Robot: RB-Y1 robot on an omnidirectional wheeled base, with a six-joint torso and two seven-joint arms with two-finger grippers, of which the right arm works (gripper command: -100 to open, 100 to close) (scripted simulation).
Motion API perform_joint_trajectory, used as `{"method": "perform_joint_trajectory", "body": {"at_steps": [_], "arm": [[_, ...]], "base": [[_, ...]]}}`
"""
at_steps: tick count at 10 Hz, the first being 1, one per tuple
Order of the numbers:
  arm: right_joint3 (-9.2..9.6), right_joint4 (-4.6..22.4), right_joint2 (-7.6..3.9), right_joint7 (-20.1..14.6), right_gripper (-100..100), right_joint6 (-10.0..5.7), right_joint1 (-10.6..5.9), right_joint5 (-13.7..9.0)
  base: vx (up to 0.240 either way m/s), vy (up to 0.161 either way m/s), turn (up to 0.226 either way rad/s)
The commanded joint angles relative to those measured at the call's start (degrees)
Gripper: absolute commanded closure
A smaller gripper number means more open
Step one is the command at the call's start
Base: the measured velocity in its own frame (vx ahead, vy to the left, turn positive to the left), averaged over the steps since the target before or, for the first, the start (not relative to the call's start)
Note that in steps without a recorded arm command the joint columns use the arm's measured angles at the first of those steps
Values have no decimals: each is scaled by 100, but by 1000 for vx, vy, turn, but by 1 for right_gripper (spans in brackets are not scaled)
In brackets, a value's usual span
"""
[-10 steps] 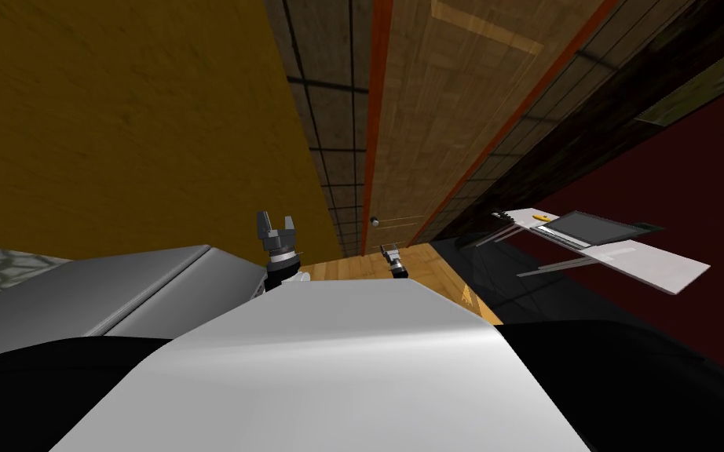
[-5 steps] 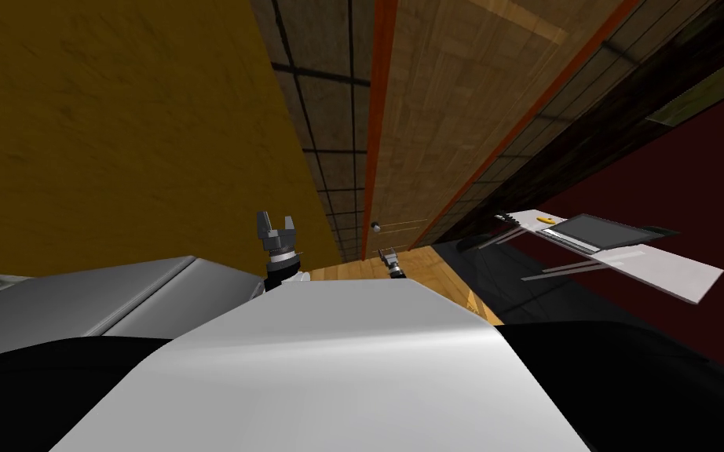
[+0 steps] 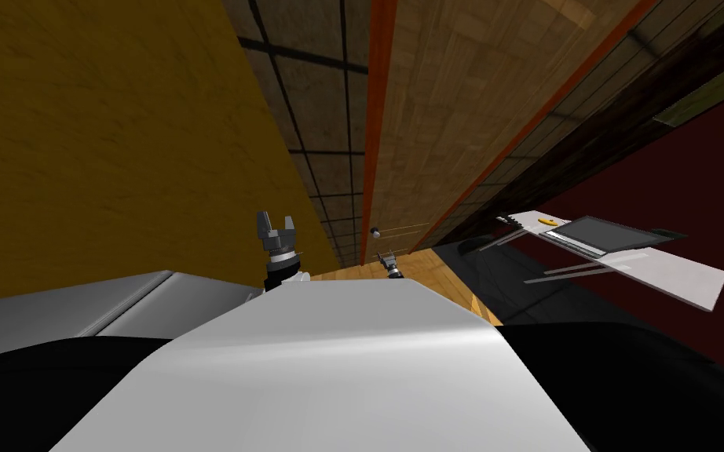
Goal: Pull the door open
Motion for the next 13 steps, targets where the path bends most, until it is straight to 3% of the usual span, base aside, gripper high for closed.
{"method": "perform_joint_trajectory", "body": {"at_steps": [1, 6, 12, 13], "arm": [[0, 0, 0, 0, -100, 0, 0, 0], [-50, 567, -156, 372, -100, 35, -490, -566], [-110, 1217, -256, 797, -100, 71, -1066, -1221], [-110, 1217, -256, 797, -100, 71, -1066, -1221]], "base": [[82, -5, -4], [-132, 70, 186], [20, 24, 123], [25, 1, 25]]}}
